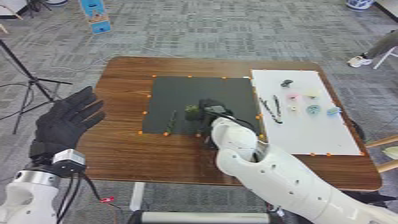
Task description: Arrange flowers
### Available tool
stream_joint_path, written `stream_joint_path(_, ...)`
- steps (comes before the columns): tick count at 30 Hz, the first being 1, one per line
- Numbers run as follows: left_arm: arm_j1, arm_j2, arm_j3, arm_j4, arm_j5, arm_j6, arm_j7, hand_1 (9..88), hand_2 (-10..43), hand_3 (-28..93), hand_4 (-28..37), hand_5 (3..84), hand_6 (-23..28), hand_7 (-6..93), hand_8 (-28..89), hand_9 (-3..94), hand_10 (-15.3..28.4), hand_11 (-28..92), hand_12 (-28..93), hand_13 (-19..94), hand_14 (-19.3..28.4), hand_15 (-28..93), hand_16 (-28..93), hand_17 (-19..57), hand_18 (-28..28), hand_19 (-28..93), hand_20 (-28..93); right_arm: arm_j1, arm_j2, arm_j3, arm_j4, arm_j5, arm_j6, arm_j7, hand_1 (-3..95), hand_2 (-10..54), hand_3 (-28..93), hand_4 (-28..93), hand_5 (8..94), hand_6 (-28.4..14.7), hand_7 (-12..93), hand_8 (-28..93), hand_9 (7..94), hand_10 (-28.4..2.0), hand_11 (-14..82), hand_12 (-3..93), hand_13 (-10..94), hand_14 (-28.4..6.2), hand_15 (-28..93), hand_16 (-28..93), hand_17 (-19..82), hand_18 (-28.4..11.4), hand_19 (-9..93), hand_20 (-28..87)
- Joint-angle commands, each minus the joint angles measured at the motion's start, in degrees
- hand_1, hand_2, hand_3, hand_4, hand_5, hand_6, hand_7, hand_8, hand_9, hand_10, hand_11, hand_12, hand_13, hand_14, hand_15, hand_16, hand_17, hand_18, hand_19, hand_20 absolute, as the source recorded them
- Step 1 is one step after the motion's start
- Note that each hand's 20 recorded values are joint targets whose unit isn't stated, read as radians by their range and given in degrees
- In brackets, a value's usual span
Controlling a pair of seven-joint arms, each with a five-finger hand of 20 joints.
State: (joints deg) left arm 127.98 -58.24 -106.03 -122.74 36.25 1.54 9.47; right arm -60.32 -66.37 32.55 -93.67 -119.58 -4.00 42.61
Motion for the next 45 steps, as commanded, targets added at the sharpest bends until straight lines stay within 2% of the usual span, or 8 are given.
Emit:
stream_joint_path(1, 0.9, -0.44, -0.66, -0.43, 0.09, -0.36, -0.15, 23.8, -9.5, 71, -28.3, 34.9, 3.8, 21.1, -10, 27.9, 11.3, 23, 18, 23, 12.8, 31, 2, -8.8, 20.7, 44, 13, -1.3, 3.4, 6.7, -7.1, 1.6, 3.2, -1.9, 14.0, 6.7, 71, -21, 84.8, 0.0, 40, -5, 82.4, -11.5, 59.9, 55.3, 78, -11.2, 83, 41, 37, -21.6, 86, 29)
stream_joint_path(7, 0.8, -0.46, -0.51, -0.42, 0.08, -0.44, 0.00, 23.8, -9.5, 71, -28.3, 34.8, 3.6, 21.1, -10, 27.9, 11.2, 23, 18, 23, 12.8, 31, 2, -8.8, 20.7, 44, 13, -3.3, 8.6, 12.1, -12.9, 1.1, 13.8, -4.3, 12.0, 7.8, 70, -22, 82.7, -1.3, 36, -5, 81.0, -12.2, 58.4, 54.8, 77, -11.8, 82, 42, 35, -21.7, 85, 29)
stream_joint_path(13, 2.0, -0.86, -1.15, -0.98, 0.05, -0.12, 0.44, 23.8, -9.5, 71, -28.3, 34.8, 3.7, 21.1, -10, 27.9, 11.1, 23, 18, 23, 12.8, 31, 2, -8.8, 20.7, 44, 13, -7.7, 17.0, 15.4, -12.7, -5.0, 25.5, -2.0, 20.5, -1.6, 74, -21, 69.1, -3.7, 32, -6, 66.1, -15.5, 56.2, 51.4, 62, -14.4, 79, 40, 26, -21.0, 77, 31)
stream_joint_path(16, 2.5, -0.92, -1.56, -1.18, 0.14, 0.03, 0.50, 23.8, -9.5, 71, -28.3, 34.8, 3.7, 21.1, -10, 27.9, 11.2, 23, 18, 23, 12.8, 31, 3, -8.8, 20.7, 44, 13, -11.6, 20.8, 19.1, -12.2, -6.5, 25.3, 0.8, 25.2, -8.4, 74, -27, 61.5, -4.0, 31, -7, 58.7, -15.6, 57.2, 51.5, 57, -14.9, 78, 40, 24, -21.1, 74, 35)
stream_joint_path(20, 2.8, -0.95, -1.88, -1.27, 0.10, -0.12, 0.64, 23.8, -9.5, 71, -28.3, 34.9, 3.7, 21.1, -10, 27.9, 11.2, 23, 18, 23, 12.7, 31, 3, -8.8, 20.7, 44, 13, -17.4, 25.2, 24.1, -11.8, -7.5, 23.4, 4.0, 47.8, -9.1, 34, -28, 58.0, -4.0, 30, -8, 55.3, -15.9, 59.2, 52.8, 56, -15.3, 80, 43, 24, -21.2, 74, 39)
stream_joint_path(21, 2.8, -0.92, -1.86, -1.27, 0.05, -0.05, 0.68, 23.8, -9.5, 71, -28.3, 34.9, 3.7, 21.1, -10, 27.9, 11.2, 23, 18, 23, 12.8, 31, 3, -8.8, 20.7, 44, 13, -18.7, 25.9, 25.2, -11.6, -7.5, 22.9, 4.8, 48.9, -9.0, 30, -26, 57.9, -4.0, 31, -8, 55.2, -15.9, 59.4, 52.6, 56, -15.4, 80, 42, 24, -21.2, 74, 39)
stream_joint_path(37, 1.6, -0.56, -0.54, -0.75, -0.13, -0.56, -0.15, 23.8, -9.5, 71, -28.3, 34.9, 3.7, 21.0, -10, 27.9, 11.2, 23, 18, 23, 12.9, 31, 3, -8.8, 20.7, 44, 13, -19.0, 25.6, 21.5, -11.1, -4.7, 16.9, 2.1, 36.4, -9.5, 51, -28, 63.5, -3.8, 37, -8, 59.0, -15.2, 60.0, 52.9, 57, -15.0, 81, 42, 25, -21.1, 76, 39)
stream_joint_path(45, 2.5, -0.91, -1.01, -1.12, -0.09, -0.24, 0.02, 23.6, -9.5, 72, -28.3, 34.9, 3.7, 21.2, -10, 27.9, 11.2, 23, 18, 23, 12.9, 31, 2, -8.8, 20.7, 44, 13, -13.5, 24.4, 15.2, -4.7, -5.5, 14.5, 3.3, 30.7, -9.5, 60, -28, 64.4, -3.7, 39, -9, 59.8, -15.1, 59.7, 53.5, 58, -14.8, 81, 43, 25, -21.1, 76, 39)
